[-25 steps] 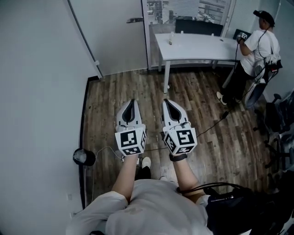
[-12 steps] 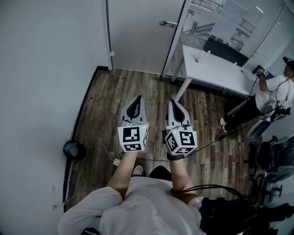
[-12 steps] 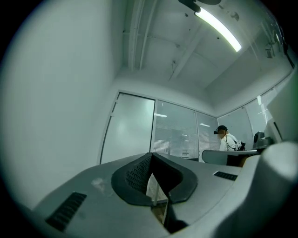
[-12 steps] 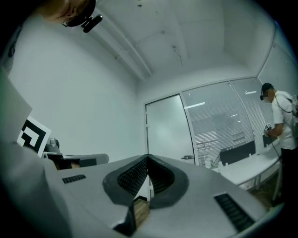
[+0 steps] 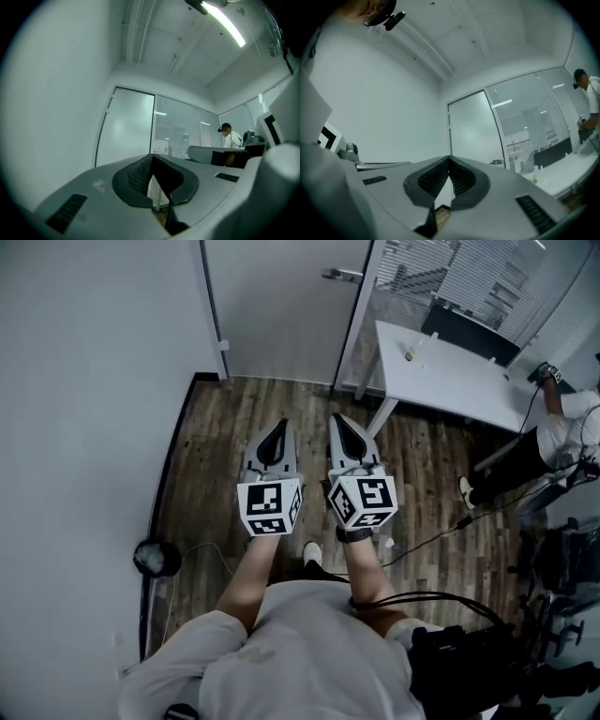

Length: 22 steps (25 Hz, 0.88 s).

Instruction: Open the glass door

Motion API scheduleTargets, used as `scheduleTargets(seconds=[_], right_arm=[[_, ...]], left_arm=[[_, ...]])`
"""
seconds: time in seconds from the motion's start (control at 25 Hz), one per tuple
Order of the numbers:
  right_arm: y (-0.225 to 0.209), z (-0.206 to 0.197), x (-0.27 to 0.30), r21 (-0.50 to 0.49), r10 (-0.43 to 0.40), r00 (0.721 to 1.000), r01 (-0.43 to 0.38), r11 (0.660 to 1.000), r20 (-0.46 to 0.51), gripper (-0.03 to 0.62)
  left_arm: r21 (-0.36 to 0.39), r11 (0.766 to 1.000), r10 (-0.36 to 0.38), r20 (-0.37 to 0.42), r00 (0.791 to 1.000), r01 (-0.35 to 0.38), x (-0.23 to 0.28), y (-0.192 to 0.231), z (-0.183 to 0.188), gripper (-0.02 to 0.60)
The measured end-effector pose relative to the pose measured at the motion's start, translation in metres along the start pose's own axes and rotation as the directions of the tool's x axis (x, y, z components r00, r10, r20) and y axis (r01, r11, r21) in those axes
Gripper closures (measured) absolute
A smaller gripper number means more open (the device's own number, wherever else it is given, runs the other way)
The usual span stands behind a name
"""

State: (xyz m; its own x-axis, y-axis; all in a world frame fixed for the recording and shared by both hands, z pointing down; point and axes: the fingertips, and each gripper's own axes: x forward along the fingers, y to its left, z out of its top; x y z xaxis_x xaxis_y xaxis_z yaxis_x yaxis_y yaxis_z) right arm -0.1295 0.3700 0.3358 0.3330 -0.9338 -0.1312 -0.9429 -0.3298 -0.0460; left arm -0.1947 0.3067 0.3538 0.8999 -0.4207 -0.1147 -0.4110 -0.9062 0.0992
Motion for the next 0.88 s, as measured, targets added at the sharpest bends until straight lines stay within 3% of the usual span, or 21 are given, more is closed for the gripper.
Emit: scheduleTargets(seconds=[0.2,0.28,0.48,0.68,0.88], right_arm=[[-0.055,0.042,0.061,-0.061,-0.016,0.994,0.023,0.998,0.108,0.592],[-0.087,0.048,0.079,-0.072,-0.035,0.992,0.044,0.996,0.123,0.591],[-0.157,0.027,0.117,-0.019,-0.034,0.996,0.036,0.999,0.080,0.592],[-0.187,-0.004,0.171,0.019,-0.038,0.999,0.038,0.999,0.021,0.592],[-0.213,-0.005,0.230,-0.032,-0.097,0.995,0.098,0.995,0.033,0.592]], left_arm=[[0.050,0.999,-0.013,0.091,0.996,0.008,0.087,0.007,0.037,0.578],[0.063,0.998,-0.018,0.095,0.995,0.012,0.123,0.002,0.036,0.578],[0.104,0.994,-0.049,0.056,0.997,0.043,0.185,-0.020,0.008,0.578],[0.090,0.994,-0.057,-0.008,0.998,0.058,0.251,0.005,-0.012,0.578],[0.073,0.993,-0.098,0.045,0.994,0.094,0.321,0.034,-0.007,0.578]])
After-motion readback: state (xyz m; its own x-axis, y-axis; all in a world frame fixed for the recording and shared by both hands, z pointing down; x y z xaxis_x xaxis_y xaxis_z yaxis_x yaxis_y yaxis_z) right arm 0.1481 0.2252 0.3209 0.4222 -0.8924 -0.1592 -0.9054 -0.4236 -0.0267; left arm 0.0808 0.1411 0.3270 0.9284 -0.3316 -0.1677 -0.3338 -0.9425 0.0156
